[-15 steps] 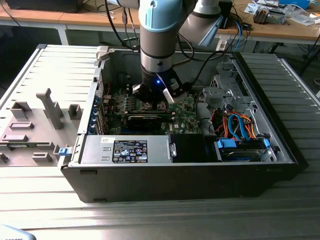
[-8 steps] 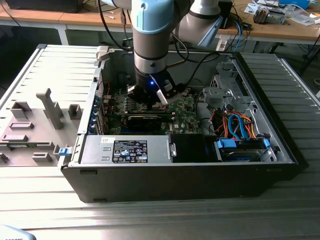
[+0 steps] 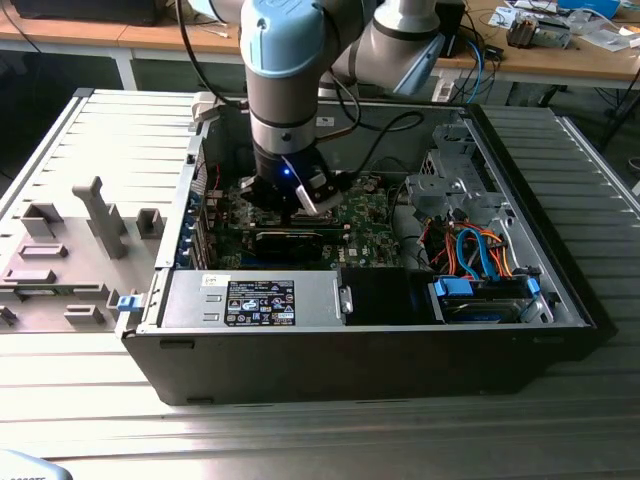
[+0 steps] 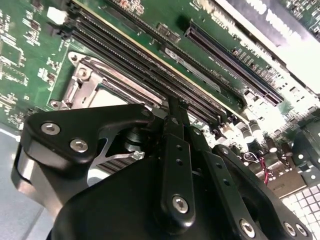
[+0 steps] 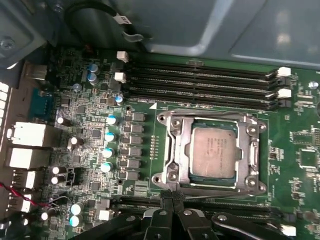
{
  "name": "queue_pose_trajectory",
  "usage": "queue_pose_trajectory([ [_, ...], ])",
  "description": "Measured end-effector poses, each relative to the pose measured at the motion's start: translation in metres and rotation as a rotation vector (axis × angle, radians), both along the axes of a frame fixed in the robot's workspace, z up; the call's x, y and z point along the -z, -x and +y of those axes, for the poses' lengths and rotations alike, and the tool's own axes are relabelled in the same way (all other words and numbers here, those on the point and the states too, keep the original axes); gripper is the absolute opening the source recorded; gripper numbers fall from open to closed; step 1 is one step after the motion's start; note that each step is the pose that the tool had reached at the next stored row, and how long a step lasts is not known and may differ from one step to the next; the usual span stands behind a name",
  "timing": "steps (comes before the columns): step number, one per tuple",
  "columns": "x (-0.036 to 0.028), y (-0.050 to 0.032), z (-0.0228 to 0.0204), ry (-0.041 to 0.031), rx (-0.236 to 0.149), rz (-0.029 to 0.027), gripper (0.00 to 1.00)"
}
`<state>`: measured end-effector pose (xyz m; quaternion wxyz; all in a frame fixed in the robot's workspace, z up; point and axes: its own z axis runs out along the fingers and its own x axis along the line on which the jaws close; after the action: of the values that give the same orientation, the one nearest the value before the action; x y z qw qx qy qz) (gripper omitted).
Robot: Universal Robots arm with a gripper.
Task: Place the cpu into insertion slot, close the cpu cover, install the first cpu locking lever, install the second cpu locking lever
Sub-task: 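Install the second cpu locking lever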
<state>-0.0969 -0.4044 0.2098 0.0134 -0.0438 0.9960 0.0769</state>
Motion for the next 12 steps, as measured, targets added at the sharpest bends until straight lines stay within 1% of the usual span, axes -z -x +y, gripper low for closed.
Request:
queue_pose_trajectory([
  [3, 0.0015, 0.0050, 0.0005, -0.0011, 0.000, 0.0000, 0.11],
  [5, 0.0035, 0.0114, 0.0009, -0.0027, 0.000, -0.0001, 0.11],
  [9, 0.0050, 0.0133, 0.0014, -0.0057, 0.000, 0.0002, 0.11],
  [12, 0.0062, 0.0134, 0.0033, -0.0101, -0.002, 0.0001, 0.11],
])
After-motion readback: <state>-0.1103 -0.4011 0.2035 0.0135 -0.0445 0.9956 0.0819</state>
